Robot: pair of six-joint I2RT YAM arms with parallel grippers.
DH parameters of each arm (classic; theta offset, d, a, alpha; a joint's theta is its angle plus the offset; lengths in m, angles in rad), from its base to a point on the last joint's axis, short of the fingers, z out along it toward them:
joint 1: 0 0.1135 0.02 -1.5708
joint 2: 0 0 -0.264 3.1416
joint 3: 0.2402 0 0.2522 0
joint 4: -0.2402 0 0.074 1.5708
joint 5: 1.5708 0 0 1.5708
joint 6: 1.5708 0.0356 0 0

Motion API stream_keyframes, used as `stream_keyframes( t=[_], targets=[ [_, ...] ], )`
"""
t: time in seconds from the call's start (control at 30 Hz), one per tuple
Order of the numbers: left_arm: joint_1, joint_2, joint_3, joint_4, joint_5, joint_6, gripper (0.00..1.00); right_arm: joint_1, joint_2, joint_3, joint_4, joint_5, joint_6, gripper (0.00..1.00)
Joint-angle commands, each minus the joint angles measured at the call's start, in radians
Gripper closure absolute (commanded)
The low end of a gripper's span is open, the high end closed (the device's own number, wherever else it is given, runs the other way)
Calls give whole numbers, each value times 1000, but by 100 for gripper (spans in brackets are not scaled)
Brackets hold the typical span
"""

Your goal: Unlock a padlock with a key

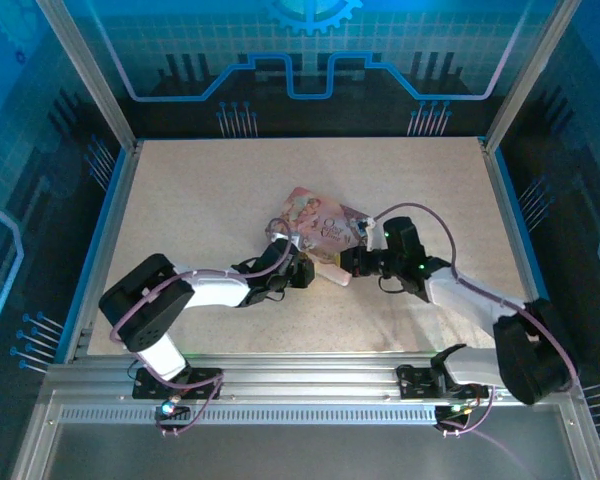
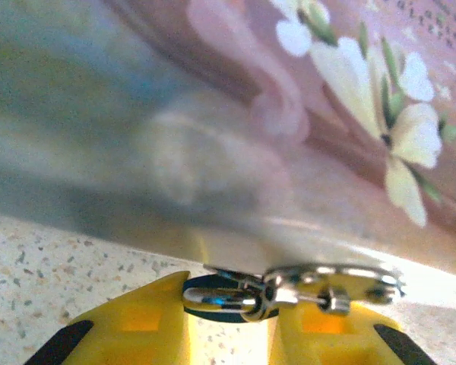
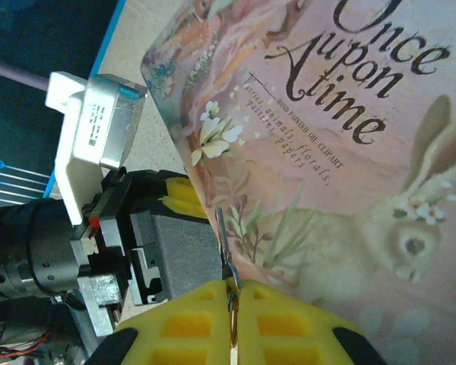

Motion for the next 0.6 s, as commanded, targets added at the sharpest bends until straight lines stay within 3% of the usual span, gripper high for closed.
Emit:
stream_keyframes(
  t=[0.0,0.3,0.57],
  targets=[
    [0,-77,-5,15,37,-88,87,21,-95,-50,-26,52,-56,92],
    [1,-168,0,-91,94,-220,87,137,-242,-219,96,107,-95,91],
    [0,-187,-3,-83,170,-316,88,247,-215,-313,261,230,-175,91]
  ],
)
